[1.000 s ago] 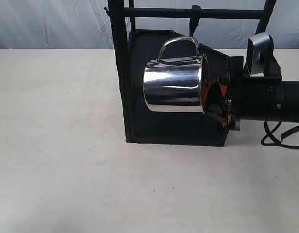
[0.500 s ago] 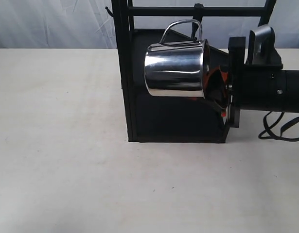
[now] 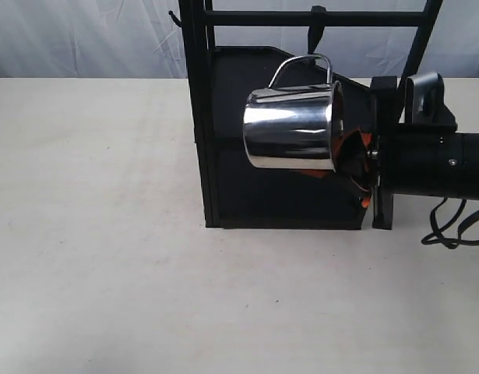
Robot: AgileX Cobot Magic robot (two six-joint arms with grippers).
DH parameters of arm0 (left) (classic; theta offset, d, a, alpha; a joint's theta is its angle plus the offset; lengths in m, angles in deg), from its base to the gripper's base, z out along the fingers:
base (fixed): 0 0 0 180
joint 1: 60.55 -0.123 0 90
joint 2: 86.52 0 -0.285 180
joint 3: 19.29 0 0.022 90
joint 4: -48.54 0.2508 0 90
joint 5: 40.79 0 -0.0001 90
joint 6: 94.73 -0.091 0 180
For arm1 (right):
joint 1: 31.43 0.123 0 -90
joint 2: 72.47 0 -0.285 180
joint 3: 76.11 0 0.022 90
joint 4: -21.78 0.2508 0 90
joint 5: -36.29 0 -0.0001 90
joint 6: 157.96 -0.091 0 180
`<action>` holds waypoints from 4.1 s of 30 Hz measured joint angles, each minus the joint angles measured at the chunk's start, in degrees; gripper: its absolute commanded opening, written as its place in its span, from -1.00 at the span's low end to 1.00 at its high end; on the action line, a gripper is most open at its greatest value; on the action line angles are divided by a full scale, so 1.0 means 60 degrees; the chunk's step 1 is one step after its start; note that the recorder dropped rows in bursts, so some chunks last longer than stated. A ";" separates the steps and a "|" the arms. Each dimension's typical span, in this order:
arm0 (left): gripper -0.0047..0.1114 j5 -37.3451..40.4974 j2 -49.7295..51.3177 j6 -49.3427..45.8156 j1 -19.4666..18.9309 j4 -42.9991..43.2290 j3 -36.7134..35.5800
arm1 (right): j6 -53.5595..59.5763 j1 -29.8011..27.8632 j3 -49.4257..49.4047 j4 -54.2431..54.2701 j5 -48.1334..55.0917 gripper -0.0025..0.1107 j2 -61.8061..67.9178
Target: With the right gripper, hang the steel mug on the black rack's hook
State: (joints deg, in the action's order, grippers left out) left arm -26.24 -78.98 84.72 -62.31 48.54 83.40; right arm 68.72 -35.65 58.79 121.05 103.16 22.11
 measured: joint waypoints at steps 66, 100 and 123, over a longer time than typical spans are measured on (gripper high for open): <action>-0.92 0.0000 0.0000 0.0000 0.0000 0.0000 0.0000 | -0.0133 -0.0679 0.0036 -0.0887 -0.0233 0.01 -0.0070; -0.92 0.0000 0.0000 0.0000 0.0000 0.0000 0.0000 | -0.3188 -0.0679 0.0022 -0.4373 -0.3697 0.01 -0.4310; -0.92 0.0000 0.0000 0.0000 0.0000 0.0000 0.0000 | -0.6599 -0.0679 0.0889 -0.8944 -0.1981 -0.95 -0.8055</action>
State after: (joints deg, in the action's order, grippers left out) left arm -26.24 -78.98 84.72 -62.31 48.54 83.40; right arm 29.13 -39.72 64.12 67.39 91.27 -26.22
